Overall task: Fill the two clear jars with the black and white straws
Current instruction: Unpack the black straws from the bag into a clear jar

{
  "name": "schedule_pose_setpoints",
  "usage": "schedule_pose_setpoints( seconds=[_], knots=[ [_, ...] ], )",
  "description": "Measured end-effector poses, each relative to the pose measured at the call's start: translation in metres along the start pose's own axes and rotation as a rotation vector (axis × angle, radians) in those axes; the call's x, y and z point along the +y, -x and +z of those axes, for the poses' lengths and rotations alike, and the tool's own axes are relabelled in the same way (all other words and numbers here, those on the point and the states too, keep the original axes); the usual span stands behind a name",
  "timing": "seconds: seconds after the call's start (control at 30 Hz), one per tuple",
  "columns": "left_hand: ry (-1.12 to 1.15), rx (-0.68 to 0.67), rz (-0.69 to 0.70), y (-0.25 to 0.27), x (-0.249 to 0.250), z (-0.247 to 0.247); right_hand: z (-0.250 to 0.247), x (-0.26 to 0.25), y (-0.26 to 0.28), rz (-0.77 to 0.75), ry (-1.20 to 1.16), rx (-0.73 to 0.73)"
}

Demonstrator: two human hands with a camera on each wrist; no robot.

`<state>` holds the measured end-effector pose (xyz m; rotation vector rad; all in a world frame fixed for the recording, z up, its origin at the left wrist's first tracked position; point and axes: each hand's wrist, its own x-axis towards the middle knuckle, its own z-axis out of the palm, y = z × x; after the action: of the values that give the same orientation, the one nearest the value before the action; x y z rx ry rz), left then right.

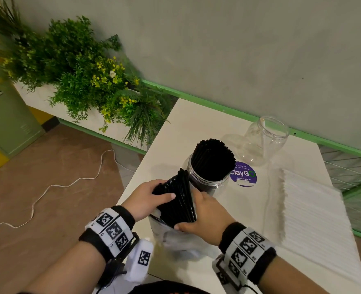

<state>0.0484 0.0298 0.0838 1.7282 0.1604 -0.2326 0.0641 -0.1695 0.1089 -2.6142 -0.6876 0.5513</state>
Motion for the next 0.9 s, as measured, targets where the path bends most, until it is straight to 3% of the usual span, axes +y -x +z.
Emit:
schedule_pose_setpoints(
  seconds=[0.27, 0.43, 0.63, 0.9],
  knots=[
    [0.078, -0.006, 0.012, 0.007, 0.003, 0.011, 0.034, -0.001, -0.004, 0.098, 0.01, 0.112],
    [0.092, -0.04, 0.033, 0.008, 0.004, 0.004, 0.045, 0.012, -0.011, 0.055, -0.31, 0.208],
    [0.037, -0.14, 0.03, 0.01, 0.005, 0.004, 0.041, 0.016, -0.013, -0.011, -0.479, 0.224],
    [0.111, 0.01, 0.055, 0.006, -0.006, 0.016, 0.032, 0.006, -0.015, -0.081, -0.59, 0.207]
  ],
)
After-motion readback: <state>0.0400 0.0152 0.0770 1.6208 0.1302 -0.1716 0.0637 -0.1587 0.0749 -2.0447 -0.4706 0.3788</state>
